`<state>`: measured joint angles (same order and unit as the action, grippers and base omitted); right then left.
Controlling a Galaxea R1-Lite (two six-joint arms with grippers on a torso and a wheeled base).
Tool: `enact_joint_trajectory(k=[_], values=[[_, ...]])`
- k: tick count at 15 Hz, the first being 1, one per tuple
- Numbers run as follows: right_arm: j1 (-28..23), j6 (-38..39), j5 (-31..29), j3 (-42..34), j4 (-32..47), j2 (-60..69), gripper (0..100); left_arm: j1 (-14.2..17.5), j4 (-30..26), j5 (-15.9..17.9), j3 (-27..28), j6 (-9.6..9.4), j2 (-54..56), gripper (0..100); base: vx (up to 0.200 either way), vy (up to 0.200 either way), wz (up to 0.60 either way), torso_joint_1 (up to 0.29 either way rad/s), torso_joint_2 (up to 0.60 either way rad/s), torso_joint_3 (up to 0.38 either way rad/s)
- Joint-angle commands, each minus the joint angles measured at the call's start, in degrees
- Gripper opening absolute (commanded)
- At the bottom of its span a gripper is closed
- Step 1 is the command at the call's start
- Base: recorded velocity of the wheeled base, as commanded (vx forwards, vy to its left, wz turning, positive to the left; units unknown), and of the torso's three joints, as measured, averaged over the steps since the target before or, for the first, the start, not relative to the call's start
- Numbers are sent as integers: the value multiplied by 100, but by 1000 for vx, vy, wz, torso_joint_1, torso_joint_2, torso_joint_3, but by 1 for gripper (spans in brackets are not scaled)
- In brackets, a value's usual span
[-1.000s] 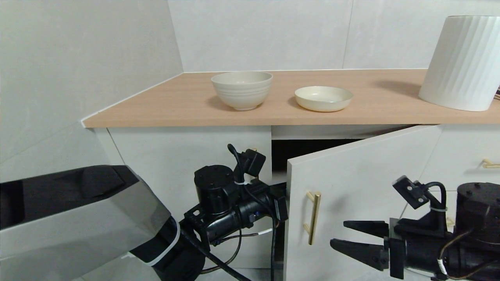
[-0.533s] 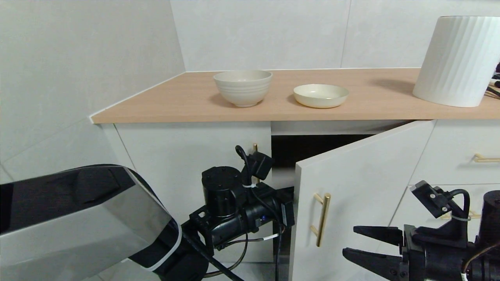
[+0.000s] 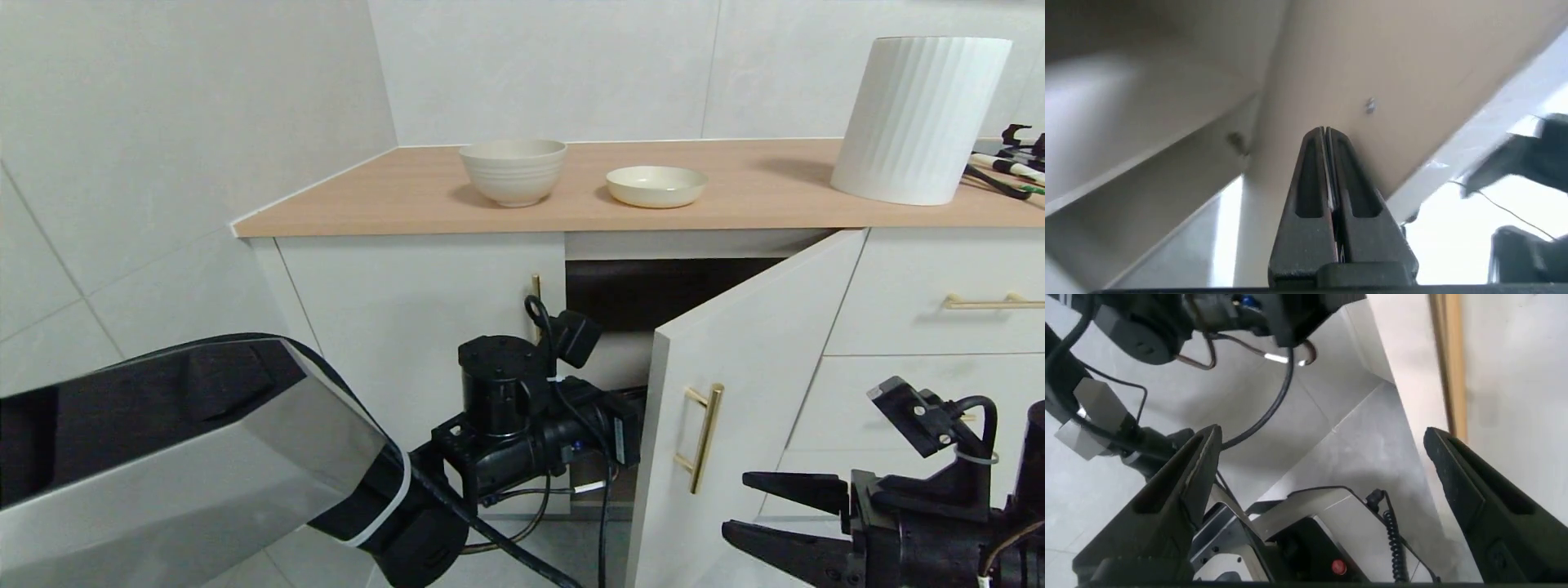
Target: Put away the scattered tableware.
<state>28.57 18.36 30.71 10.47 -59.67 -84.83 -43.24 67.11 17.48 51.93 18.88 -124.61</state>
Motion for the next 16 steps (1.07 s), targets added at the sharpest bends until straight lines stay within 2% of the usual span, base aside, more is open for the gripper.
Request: enact_joint_trajectory(k=[1,3,7,9,12,13,15,16], values=[[8,1,5,-19,-9,20,100,-27,-93,-8,159,1,-46,0,0,0,0,0,0,0],[17,1,5,-45,-9,20,100,-27,-506,-17,458,10,-46,0,0,0,0,0,0,0],[25,1,5,-54,-9,37,100,-97,-937,-69,959,1,-169,0,-200,0,0,12,2,0],[34,1,5,-63,-9,46,100,-150,-1139,-69,1249,10,-257,0,0,0,0,0,0,0],[96,1,14,-89,-18,46,100,-238,-1710,-69,1961,10,-538,0,0,0,0,0,0,0],[96,1,14,-89,-18,55,100,-246,-1736,-78,1987,10,-555,0,0,0,0,0,0,0],[96,1,93,-89,-18,345,100,-484,-1903,-69,2242,10,-608,0,0,0,0,0,0,0],[96,1,93,-63,-18,582,100,-721,-2009,-78,2392,10,-582,0,0,0,0,0,0,0]])
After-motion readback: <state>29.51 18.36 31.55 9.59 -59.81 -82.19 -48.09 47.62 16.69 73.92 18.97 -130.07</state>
